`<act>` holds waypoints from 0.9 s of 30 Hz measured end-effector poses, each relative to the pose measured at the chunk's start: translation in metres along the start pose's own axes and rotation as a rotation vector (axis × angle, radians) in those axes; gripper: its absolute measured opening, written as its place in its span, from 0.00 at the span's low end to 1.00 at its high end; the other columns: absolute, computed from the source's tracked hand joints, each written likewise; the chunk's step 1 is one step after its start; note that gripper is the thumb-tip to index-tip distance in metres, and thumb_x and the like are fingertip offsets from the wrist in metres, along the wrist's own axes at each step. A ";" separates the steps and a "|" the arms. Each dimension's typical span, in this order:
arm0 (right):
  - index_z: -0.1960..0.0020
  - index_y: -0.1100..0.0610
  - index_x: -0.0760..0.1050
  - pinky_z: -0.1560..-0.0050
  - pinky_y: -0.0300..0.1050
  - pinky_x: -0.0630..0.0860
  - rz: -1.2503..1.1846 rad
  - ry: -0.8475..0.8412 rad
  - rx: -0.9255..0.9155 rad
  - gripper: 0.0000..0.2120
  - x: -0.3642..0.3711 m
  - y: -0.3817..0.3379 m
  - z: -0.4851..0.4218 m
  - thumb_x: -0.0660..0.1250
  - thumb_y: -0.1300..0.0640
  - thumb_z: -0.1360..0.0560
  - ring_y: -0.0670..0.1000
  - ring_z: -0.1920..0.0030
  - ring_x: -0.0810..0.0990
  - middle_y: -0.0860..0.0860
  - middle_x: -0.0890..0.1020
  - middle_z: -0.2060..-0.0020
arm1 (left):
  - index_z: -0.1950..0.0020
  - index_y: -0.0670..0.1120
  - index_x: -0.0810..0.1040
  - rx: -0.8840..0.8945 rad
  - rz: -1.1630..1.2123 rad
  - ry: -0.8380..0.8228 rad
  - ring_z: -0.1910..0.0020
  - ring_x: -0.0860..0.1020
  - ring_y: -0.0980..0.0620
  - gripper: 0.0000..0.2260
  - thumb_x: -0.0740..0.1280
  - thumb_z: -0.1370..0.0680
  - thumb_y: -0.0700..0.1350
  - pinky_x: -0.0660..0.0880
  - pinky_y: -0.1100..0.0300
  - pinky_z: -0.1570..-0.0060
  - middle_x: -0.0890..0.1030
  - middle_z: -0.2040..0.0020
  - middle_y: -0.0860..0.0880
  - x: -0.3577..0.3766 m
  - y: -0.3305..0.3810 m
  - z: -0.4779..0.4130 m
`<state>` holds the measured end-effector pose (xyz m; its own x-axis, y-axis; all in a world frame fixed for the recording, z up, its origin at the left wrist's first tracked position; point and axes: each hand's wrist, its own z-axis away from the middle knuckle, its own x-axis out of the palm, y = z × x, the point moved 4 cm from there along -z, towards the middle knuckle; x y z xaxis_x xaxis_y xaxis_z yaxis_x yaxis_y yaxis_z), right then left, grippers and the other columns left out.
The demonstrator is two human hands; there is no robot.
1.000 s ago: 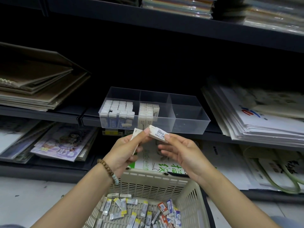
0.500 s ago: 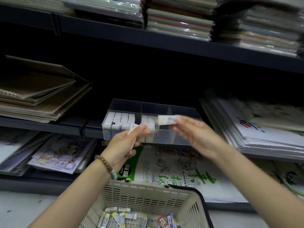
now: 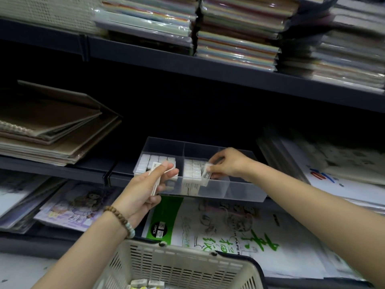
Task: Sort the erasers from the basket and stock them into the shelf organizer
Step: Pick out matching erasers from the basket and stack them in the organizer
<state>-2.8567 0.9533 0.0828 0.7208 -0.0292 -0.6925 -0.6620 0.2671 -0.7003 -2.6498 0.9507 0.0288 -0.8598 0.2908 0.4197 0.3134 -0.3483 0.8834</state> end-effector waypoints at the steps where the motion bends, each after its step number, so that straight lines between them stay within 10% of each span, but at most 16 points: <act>1: 0.42 0.68 0.74 0.57 0.40 0.81 -0.030 0.004 0.035 0.14 0.002 0.001 -0.002 0.69 0.64 0.26 0.52 0.61 0.82 0.64 0.81 0.49 | 0.48 0.46 0.82 -0.005 0.004 0.002 0.77 0.70 0.61 0.26 0.74 0.42 0.58 0.62 0.71 0.84 0.85 0.50 0.51 0.000 0.000 0.000; 12: 0.45 0.68 0.77 0.60 0.37 0.81 -0.187 0.014 0.192 0.11 0.004 0.008 -0.004 0.69 0.65 0.27 0.51 0.57 0.81 0.59 0.80 0.54 | 0.49 0.38 0.76 -0.129 0.153 -0.081 0.73 0.72 0.57 0.18 0.70 0.34 0.46 0.65 0.69 0.83 0.80 0.62 0.47 0.012 -0.001 0.006; 19: 0.51 0.56 0.77 0.56 0.40 0.80 -0.222 0.232 -0.185 0.05 -0.003 -0.002 0.027 0.70 0.60 0.26 0.52 0.52 0.81 0.53 0.82 0.54 | 0.41 0.42 0.72 -0.121 -0.085 -0.211 0.72 0.74 0.58 0.21 0.67 0.29 0.52 0.71 0.68 0.77 0.84 0.51 0.47 0.021 -0.006 0.016; 27: 0.43 0.54 0.79 0.46 0.44 0.79 -0.608 -0.121 -0.254 0.10 0.042 0.023 0.074 0.64 0.55 0.23 0.49 0.50 0.82 0.53 0.84 0.50 | 0.44 0.41 0.75 -0.198 -0.277 -0.308 0.74 0.67 0.58 0.17 0.65 0.26 0.50 0.63 0.69 0.78 0.79 0.62 0.50 0.039 -0.032 0.018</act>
<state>-2.8268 1.0294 0.0503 0.9890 0.0088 -0.1474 -0.1474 0.0020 -0.9891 -2.6865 0.9893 0.0207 -0.7310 0.6378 0.2427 -0.0201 -0.3756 0.9266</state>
